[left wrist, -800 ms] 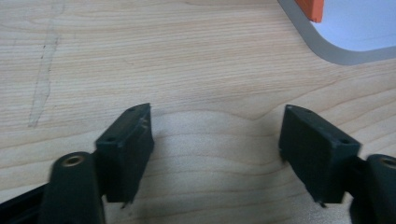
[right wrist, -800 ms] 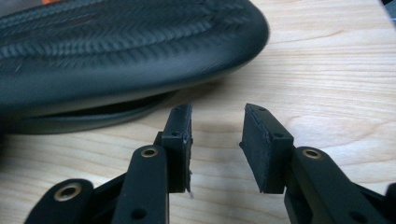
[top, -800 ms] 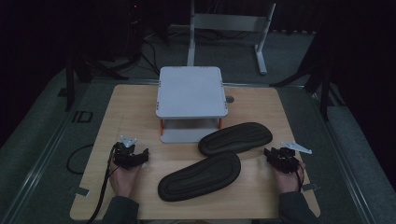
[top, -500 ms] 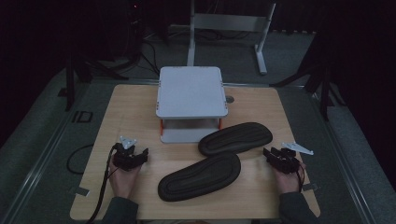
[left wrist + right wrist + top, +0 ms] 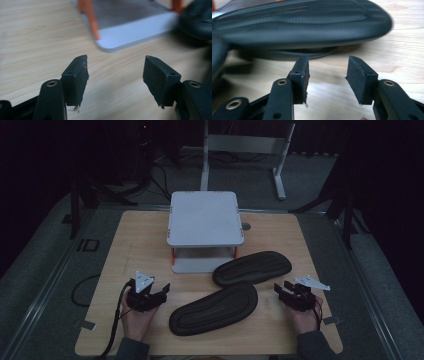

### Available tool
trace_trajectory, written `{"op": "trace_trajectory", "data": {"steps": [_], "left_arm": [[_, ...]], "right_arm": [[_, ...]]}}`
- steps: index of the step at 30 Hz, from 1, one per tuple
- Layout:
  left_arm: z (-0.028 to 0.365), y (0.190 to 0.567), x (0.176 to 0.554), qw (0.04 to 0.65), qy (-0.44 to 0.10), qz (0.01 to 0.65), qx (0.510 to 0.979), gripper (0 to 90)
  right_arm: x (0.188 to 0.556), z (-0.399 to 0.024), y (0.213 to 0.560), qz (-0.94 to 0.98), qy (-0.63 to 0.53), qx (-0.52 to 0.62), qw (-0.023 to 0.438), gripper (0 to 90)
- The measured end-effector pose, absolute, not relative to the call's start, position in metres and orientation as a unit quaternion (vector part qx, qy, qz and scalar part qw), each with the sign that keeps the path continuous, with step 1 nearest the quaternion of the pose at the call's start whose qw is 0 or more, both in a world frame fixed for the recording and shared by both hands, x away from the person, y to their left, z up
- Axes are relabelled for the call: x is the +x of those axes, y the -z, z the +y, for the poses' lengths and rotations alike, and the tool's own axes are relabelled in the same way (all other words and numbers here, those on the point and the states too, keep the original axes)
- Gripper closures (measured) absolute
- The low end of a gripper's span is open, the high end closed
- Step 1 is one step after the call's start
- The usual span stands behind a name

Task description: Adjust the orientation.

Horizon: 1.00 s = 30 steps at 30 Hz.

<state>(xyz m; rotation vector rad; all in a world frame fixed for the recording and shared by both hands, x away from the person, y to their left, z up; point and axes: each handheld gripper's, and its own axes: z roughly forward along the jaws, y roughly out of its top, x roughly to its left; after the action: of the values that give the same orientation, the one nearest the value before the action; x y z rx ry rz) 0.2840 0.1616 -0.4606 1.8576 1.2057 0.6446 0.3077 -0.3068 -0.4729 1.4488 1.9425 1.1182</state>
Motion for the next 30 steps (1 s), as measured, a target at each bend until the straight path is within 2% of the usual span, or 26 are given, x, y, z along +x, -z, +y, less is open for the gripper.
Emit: {"op": "trace_trajectory", "data": {"steps": [10, 21, 30], "left_arm": [[0.123, 0.458, 0.264, 0.410, -0.231, 0.406, 0.783, 36.8], [0.117, 0.475, 0.268, 0.383, -0.208, 0.408, 0.802, 37.0], [0.121, 0.477, 0.269, 0.398, -0.174, 0.421, 0.796, 44.0]], "right_arm": [[0.283, -0.276, 0.471, 0.754, -0.415, 0.465, 0.207, 50.2], [0.278, -0.261, 0.473, 0.778, -0.414, 0.435, 0.187, 50.8], [0.277, -0.259, 0.466, 0.778, -0.422, 0.422, 0.195, 52.9]]}}
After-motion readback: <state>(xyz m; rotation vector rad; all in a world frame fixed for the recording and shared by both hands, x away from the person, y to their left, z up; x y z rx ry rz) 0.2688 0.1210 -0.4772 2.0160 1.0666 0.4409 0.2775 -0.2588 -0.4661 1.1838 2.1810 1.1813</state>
